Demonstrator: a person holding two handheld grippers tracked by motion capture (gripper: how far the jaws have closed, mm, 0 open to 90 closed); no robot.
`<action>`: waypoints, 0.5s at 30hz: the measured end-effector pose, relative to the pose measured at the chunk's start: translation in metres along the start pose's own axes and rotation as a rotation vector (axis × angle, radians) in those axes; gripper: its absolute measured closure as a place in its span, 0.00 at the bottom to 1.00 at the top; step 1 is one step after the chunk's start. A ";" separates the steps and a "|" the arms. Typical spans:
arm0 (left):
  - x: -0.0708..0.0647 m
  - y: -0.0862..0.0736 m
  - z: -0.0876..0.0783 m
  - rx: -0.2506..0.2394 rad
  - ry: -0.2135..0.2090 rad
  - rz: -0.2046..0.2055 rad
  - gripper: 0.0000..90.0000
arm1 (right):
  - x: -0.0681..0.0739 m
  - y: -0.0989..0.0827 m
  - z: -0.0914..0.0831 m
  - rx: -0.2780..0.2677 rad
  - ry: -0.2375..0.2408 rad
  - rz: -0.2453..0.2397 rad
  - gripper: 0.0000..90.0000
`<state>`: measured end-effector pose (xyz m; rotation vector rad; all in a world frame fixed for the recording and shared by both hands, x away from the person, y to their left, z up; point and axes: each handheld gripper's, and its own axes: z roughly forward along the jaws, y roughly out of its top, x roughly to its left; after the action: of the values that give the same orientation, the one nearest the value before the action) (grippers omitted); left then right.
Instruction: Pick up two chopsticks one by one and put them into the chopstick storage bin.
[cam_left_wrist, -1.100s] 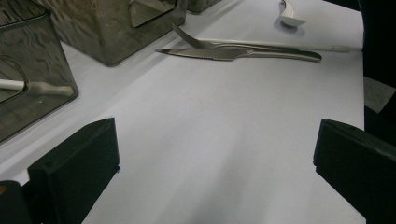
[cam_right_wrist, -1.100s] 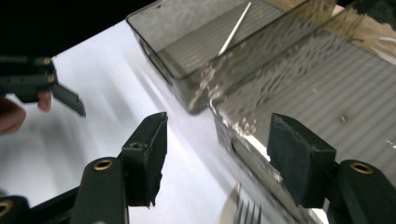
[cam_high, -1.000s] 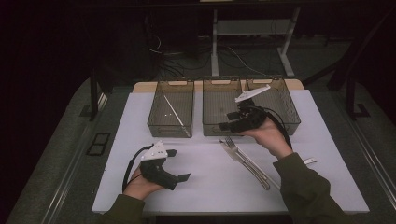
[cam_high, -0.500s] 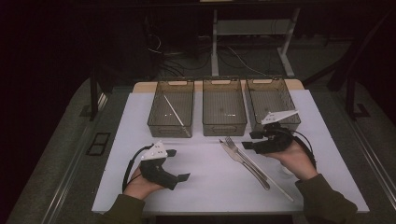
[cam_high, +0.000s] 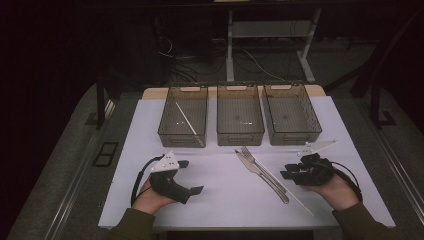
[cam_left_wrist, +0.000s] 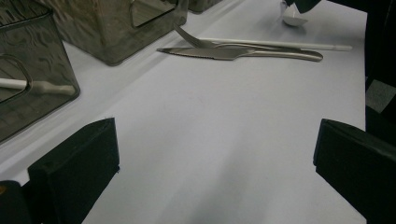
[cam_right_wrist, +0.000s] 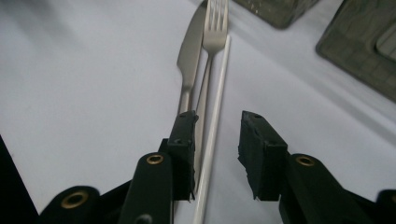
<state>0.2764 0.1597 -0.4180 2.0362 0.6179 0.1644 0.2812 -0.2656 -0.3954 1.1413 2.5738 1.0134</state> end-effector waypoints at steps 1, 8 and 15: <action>0.000 0.000 0.000 0.000 0.000 0.000 0.00 | 0.000 -0.004 0.000 0.007 -0.002 0.003 0.76; 0.001 0.000 0.000 0.004 0.000 0.001 0.00 | 0.001 -0.022 0.005 0.068 -0.004 -0.002 0.84; 0.001 0.000 0.000 0.001 0.000 0.000 0.00 | 0.003 -0.031 0.009 0.096 0.013 0.001 0.88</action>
<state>0.2768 0.1602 -0.4181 2.0376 0.6176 0.1637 0.2641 -0.2742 -0.4219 1.1616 2.6582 0.9094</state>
